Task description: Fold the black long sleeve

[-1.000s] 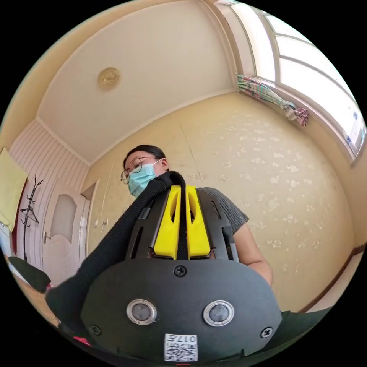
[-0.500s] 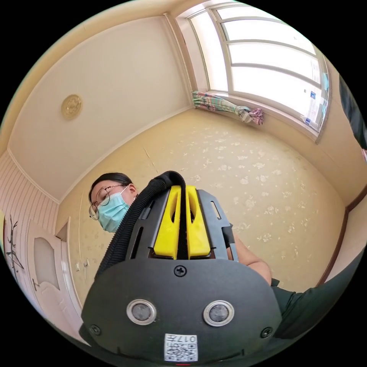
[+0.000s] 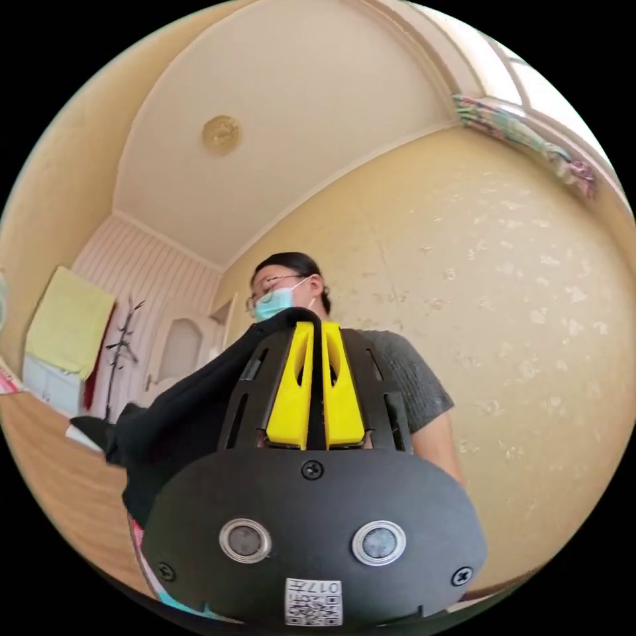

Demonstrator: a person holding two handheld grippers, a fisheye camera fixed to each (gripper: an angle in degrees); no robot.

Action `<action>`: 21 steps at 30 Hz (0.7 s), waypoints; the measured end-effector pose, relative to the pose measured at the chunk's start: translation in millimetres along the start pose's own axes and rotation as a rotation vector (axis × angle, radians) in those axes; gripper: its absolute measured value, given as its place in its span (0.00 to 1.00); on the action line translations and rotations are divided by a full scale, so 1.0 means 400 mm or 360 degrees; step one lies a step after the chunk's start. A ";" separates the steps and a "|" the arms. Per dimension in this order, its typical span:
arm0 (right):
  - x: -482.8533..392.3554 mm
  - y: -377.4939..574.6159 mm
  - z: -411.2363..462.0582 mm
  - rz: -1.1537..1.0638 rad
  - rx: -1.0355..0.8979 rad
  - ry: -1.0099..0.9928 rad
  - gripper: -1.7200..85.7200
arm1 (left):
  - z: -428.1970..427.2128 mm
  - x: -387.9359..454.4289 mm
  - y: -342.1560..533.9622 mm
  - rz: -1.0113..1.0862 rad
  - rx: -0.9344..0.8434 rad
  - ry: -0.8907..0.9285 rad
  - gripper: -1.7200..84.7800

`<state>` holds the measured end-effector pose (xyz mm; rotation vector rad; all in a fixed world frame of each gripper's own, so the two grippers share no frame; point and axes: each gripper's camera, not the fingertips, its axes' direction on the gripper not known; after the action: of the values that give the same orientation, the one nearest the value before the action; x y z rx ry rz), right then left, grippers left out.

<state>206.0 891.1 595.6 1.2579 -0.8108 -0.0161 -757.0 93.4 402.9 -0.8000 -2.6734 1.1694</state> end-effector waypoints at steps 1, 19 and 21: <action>-0.038 -0.042 -0.069 0.0019 0.0148 0.0257 0.06 | 0.007 -0.003 -0.013 -0.0037 -0.0044 -0.0107 0.01; -0.041 -0.610 0.123 0.0375 0.0005 0.0467 0.11 | 0.207 -0.715 -0.404 -0.0924 -0.0681 -0.2412 0.07; -0.060 -0.550 0.202 0.0364 -0.0173 0.0477 0.10 | 0.266 -0.824 -0.226 -0.1186 -0.0975 -0.2190 0.09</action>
<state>234.4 758.0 403.4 1.0285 -0.6787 0.3025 -546.2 -194.9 426.5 1.5165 -3.6966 0.7237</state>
